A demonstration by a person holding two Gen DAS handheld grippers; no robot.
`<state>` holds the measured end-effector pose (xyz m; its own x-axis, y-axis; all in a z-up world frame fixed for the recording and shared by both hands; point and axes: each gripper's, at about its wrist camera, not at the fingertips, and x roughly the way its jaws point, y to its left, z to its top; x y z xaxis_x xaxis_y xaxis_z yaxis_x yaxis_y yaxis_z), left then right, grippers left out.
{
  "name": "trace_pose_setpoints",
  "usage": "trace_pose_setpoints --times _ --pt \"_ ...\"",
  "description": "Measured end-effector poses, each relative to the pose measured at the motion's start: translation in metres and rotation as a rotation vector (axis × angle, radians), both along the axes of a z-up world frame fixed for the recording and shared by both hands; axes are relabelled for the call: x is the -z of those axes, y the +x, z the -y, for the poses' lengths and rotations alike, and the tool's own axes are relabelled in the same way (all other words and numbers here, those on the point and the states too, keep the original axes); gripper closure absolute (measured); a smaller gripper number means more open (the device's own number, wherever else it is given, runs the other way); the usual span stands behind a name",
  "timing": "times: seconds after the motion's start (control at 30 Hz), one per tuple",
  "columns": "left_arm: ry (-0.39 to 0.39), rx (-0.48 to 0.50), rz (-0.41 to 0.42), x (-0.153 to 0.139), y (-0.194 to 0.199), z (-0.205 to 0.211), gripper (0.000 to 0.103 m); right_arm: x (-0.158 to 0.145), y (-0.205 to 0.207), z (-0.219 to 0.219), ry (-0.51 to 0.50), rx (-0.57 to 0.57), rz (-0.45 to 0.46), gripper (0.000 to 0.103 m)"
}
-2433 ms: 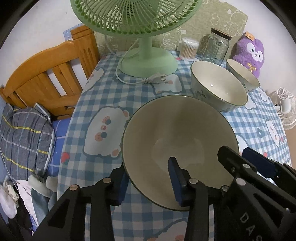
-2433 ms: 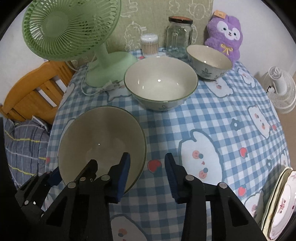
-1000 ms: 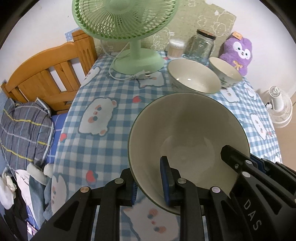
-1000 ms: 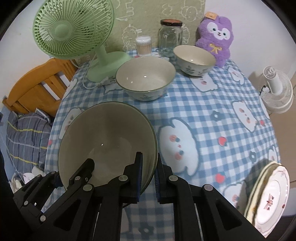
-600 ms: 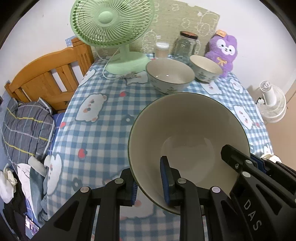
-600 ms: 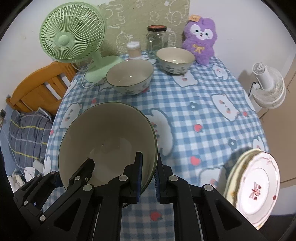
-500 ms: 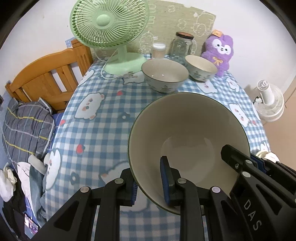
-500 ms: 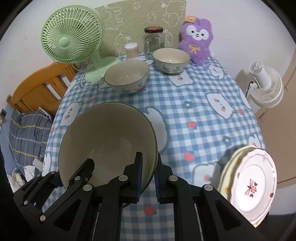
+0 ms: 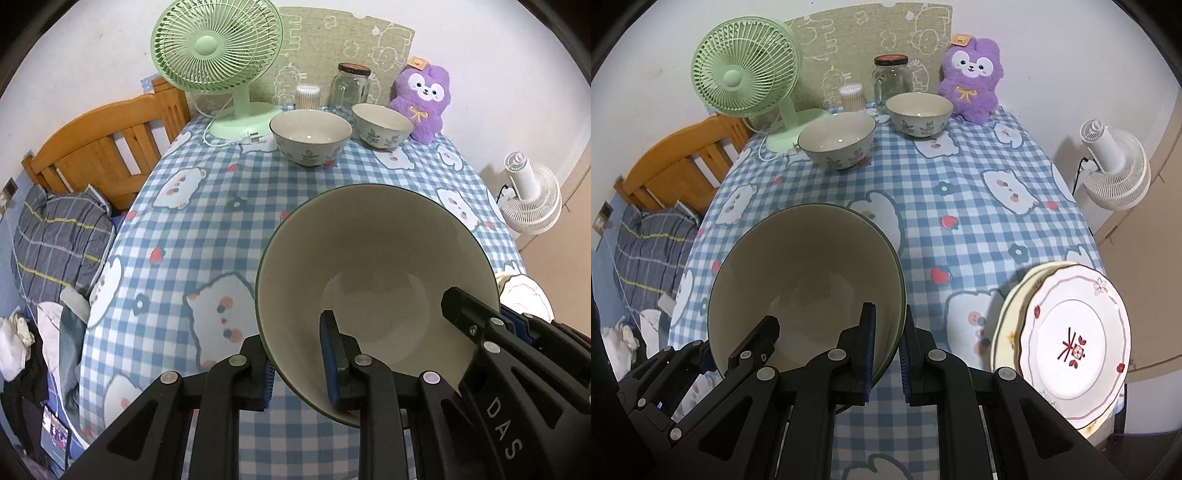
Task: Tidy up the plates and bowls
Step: 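Carry the large beige bowl toward the plate stack with both tools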
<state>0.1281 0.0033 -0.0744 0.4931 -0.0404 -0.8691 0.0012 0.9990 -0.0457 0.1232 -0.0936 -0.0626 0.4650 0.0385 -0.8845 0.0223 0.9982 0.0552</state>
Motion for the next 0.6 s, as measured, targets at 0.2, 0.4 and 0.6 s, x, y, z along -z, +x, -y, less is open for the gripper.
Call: trace_pose_setpoints --times 0.2,0.4,0.6 --pt "-0.010 -0.012 -0.013 0.012 -0.015 0.008 0.083 0.011 -0.013 0.009 -0.001 -0.004 -0.012 0.088" --pt "-0.004 -0.018 -0.021 0.023 -0.026 0.017 0.083 0.023 -0.023 0.015 0.003 -0.012 -0.017 0.088" --pt "-0.002 -0.030 -0.027 0.033 -0.033 0.020 0.083 0.035 -0.027 0.017 0.006 -0.022 -0.022 0.088"
